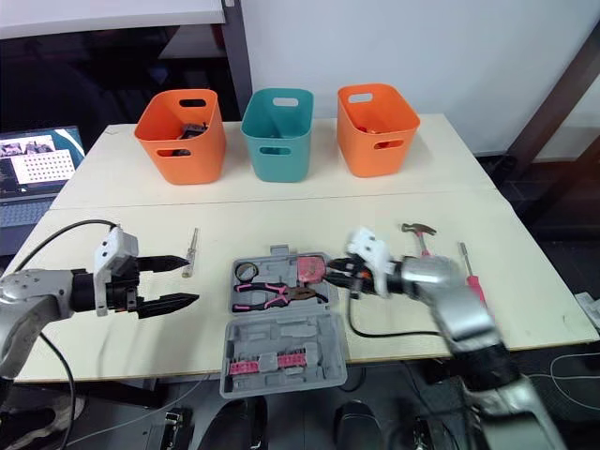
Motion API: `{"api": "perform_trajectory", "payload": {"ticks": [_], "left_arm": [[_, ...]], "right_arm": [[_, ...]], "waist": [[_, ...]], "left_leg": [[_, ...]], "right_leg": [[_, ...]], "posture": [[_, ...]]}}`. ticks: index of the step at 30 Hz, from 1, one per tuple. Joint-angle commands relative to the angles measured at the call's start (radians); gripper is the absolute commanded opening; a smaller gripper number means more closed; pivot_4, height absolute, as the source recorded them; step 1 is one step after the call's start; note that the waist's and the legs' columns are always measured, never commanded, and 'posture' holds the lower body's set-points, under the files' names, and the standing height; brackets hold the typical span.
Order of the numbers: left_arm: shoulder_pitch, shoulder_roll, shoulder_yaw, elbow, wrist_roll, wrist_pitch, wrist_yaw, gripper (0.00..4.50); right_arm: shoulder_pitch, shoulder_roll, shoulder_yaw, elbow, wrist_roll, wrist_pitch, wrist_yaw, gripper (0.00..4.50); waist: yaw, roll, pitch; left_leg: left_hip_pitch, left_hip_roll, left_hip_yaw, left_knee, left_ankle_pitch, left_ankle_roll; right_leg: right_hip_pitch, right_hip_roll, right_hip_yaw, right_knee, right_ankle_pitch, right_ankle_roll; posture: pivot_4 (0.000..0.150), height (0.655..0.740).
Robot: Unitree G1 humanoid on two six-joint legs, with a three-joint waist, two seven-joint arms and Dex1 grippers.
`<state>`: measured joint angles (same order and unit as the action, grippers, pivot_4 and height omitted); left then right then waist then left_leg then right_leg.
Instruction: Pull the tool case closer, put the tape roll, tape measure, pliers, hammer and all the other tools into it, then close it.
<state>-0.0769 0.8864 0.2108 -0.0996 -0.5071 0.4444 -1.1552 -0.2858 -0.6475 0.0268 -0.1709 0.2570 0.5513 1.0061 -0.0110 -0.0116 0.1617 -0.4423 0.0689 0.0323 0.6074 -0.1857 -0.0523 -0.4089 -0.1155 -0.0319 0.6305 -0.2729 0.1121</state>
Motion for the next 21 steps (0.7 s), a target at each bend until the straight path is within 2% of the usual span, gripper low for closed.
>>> {"api": "perform_trajectory", "payload": {"ticks": [1,3,4,9,13,21], "left_arm": [[0.047,0.014,0.065,0.045,0.019,-0.075,-0.017,4.5],[0.088,0.02,0.09,0.076,0.027,-0.105,-0.025,4.5],[0.107,0.024,0.102,0.09,0.03,-0.115,-0.03,4.5],[0.167,0.039,0.155,0.172,0.039,-0.174,-0.06,4.5],[0.176,0.057,0.19,0.284,0.056,-0.241,-0.09,4.5],[0.089,0.08,0.172,0.48,0.1,-0.362,-0.145,4.5]], "right_arm": [[0.103,-0.057,-0.114,-0.081,0.049,-0.011,-0.001,3.23],[0.205,-0.087,-0.197,-0.107,0.089,0.005,0.008,4.22],[0.257,-0.1,-0.239,-0.115,0.106,0.003,0.014,4.44],[0.428,-0.121,-0.391,-0.133,0.164,-0.033,0.02,4.44],[0.494,-0.117,-0.502,-0.117,0.221,-0.031,0.014,4.44],[0.485,-0.144,-0.476,-0.051,0.192,-0.096,0.014,4.44]], "waist": [[-0.002,-0.001,0.0],[0.0,-0.001,0.0],[0.001,-0.001,0.001],[0.001,-0.001,0.001],[0.0,-0.001,0.001],[0.001,-0.001,0.002]], "left_leg": [[0.001,0.0,0.0,0.0,0.0,0.0],[0.001,0.0,0.0,0.0,0.0,0.0],[0.001,0.0,0.0,0.0,0.0,0.0],[0.001,0.0,0.0,0.004,0.0,-0.001],[0.001,0.0,0.0,0.004,-0.002,-0.003],[0.001,0.0,-0.001,0.004,-0.001,-0.002]], "right_leg": [[0.0,0.0,0.0,0.0,0.0,0.0],[0.001,0.0,0.0,0.0,0.0,0.0],[0.0,0.0,0.0,0.0,0.0,-0.001],[-0.001,-0.002,0.0,-0.001,0.0,-0.001],[-0.001,-0.003,-0.001,-0.002,0.001,-0.002],[-0.001,-0.003,-0.001,-0.002,0.001,-0.002]], "posture": [[0.15,0.74],[0.15,0.74],[0.15,0.74],[0.15,0.74],[0.15,0.74],[0.15,0.74]]}}
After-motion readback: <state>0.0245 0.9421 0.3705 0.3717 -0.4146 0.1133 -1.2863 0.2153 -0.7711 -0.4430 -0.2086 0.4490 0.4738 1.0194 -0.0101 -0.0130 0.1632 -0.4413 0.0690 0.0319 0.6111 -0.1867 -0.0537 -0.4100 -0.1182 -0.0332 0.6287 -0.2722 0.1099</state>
